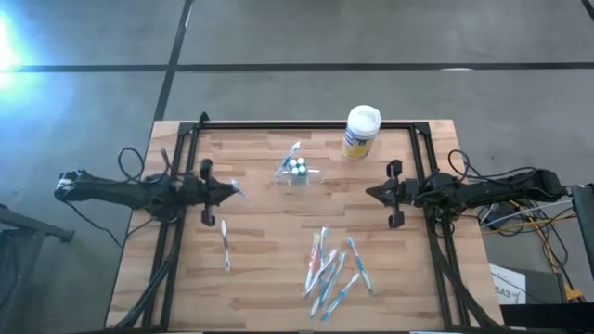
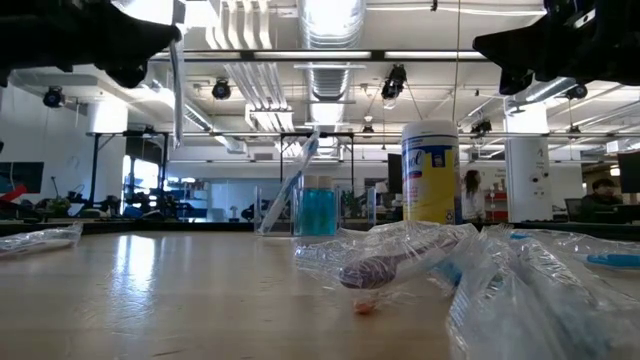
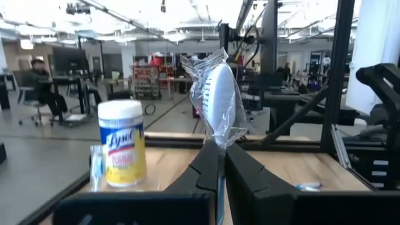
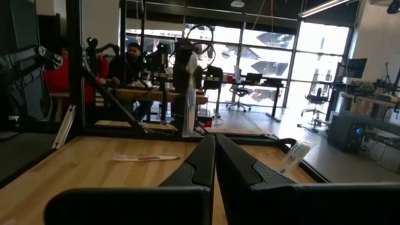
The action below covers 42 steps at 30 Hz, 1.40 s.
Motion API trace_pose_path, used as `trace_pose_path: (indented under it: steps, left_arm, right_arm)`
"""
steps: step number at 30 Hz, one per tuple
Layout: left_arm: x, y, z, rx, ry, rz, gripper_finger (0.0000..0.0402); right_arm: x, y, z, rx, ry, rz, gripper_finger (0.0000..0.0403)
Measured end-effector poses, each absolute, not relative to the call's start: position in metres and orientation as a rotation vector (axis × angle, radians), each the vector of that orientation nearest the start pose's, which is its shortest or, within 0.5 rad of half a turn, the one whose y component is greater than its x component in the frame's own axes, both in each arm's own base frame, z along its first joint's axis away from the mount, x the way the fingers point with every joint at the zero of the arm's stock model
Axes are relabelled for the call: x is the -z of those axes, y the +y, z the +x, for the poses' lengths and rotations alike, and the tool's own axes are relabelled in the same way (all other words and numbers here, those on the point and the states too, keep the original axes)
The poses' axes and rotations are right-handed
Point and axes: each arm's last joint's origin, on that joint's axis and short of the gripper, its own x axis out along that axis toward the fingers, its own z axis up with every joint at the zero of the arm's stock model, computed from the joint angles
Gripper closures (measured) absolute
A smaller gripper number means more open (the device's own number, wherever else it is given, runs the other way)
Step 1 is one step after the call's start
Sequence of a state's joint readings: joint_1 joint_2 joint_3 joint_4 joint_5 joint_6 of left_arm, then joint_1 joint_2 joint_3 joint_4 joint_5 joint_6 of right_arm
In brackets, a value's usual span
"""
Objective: Pick & Place toothbrushing station
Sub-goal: Put the blue toothbrush into the transparent organizer
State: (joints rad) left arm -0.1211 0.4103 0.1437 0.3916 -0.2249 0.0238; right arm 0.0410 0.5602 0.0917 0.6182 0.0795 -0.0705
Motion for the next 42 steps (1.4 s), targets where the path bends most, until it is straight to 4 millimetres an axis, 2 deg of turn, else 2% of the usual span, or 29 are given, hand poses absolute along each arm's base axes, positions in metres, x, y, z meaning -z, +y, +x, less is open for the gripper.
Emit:
trace_pose_path:
  steps: [11, 17, 22, 27, 33, 39, 42]
  left_arm:
    - [-0.199, -0.008, 0.125, -0.131, -0.064, -0.055, 0.039]
    - [-0.201, -0.007, 0.125, -0.164, -0.073, -0.089, 0.0388]
    - [-0.212, -0.006, 0.125, -0.184, -0.101, -0.096, 0.0391]
    - [-0.234, -0.007, 0.129, -0.163, -0.138, -0.107, 0.0392]
    - [-0.273, -0.009, 0.145, -0.151, -0.155, -0.049, 0.0392]
    - [-0.319, -0.014, 0.181, -0.155, -0.062, 0.032, 0.0392]
    - [-0.335, -0.014, 0.203, -0.225, -0.021, 0.062, 0.0392]
  right_arm:
    - [-0.201, 0.003, 0.138, 0.044, -0.148, -0.063, 0.0394]
    - [-0.201, 0.003, 0.138, 0.044, -0.149, -0.068, 0.0394]
    - [-0.202, 0.003, 0.137, 0.045, -0.154, -0.072, 0.0394]
    - [-0.202, 0.003, 0.137, 0.047, -0.162, -0.079, 0.0394]
    - [-0.202, 0.003, 0.137, 0.044, -0.162, -0.029, 0.0394]
    - [-0.197, 0.003, 0.137, 0.041, -0.148, 0.01, 0.0394]
    - [-0.193, 0.003, 0.136, 0.039, -0.136, 0.033, 0.0394]
